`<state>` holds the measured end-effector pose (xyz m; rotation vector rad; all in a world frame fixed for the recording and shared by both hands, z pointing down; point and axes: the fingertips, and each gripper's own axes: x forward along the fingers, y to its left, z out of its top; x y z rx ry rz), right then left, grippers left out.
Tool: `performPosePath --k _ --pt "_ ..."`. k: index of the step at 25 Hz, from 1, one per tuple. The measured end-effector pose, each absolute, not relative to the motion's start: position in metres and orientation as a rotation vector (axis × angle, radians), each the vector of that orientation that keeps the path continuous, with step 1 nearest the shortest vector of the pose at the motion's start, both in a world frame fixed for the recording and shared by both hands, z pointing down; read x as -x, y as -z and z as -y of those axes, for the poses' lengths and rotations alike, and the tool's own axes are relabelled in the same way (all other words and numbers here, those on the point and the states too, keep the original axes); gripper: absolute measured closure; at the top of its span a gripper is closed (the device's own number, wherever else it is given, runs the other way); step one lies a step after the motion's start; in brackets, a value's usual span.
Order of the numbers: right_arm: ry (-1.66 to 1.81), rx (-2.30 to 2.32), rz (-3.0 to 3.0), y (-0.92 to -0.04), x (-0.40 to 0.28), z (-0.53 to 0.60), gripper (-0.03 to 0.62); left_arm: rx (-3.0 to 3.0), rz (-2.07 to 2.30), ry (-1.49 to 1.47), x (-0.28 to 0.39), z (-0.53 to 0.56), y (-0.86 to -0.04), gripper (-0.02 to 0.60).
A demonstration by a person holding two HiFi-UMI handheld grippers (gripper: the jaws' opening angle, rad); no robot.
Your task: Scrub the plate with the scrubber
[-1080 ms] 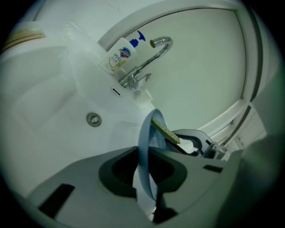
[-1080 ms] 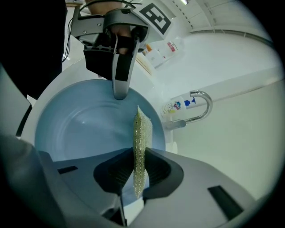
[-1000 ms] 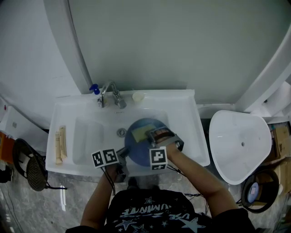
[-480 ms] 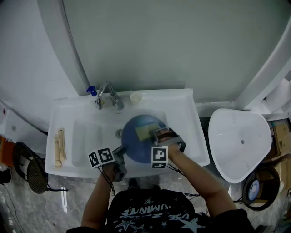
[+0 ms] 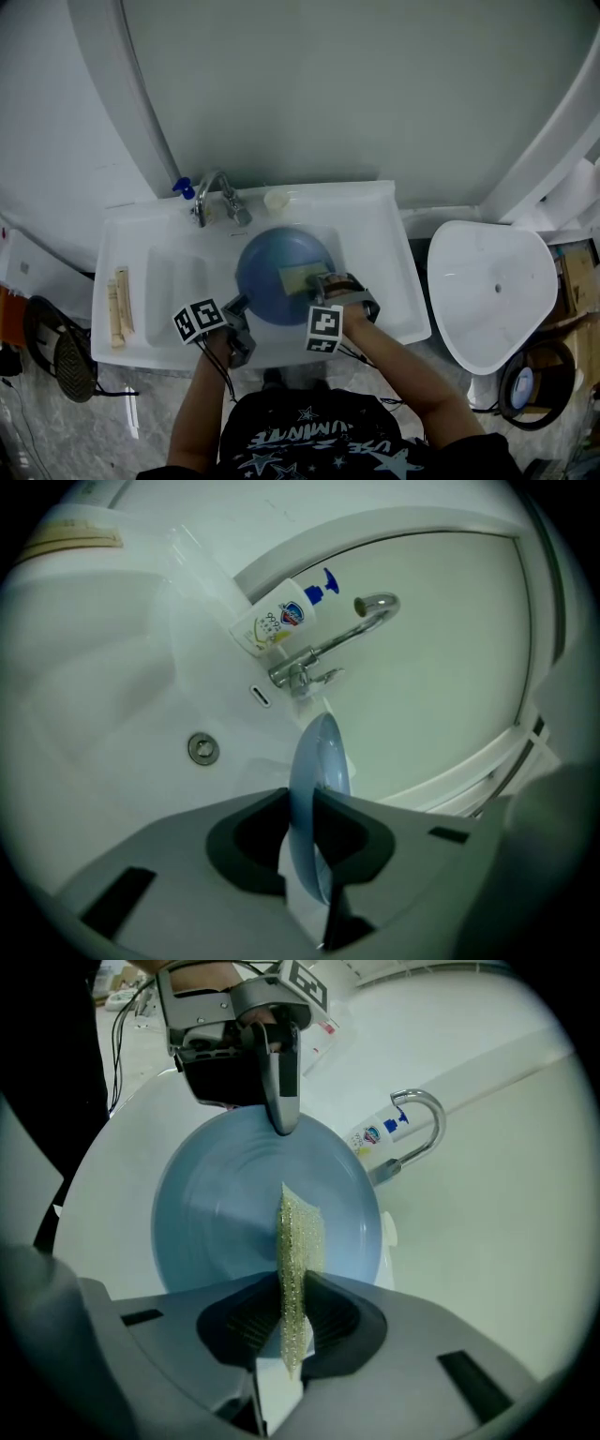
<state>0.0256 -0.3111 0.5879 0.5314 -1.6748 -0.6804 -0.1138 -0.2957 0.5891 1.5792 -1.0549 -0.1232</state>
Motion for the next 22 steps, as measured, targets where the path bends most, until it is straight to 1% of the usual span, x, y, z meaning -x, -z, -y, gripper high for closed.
performPosePath --k 11,22 --pt "0.445 -0.507 1.792 -0.6 -0.006 0.282 0.52 -1.492 1.082 0.165 0.126 0.304 -0.603 0.52" --pt "0.308 -0.457 1.891 -0.6 0.016 0.263 0.52 -1.471 1.103 0.15 0.134 0.305 -0.612 0.52"
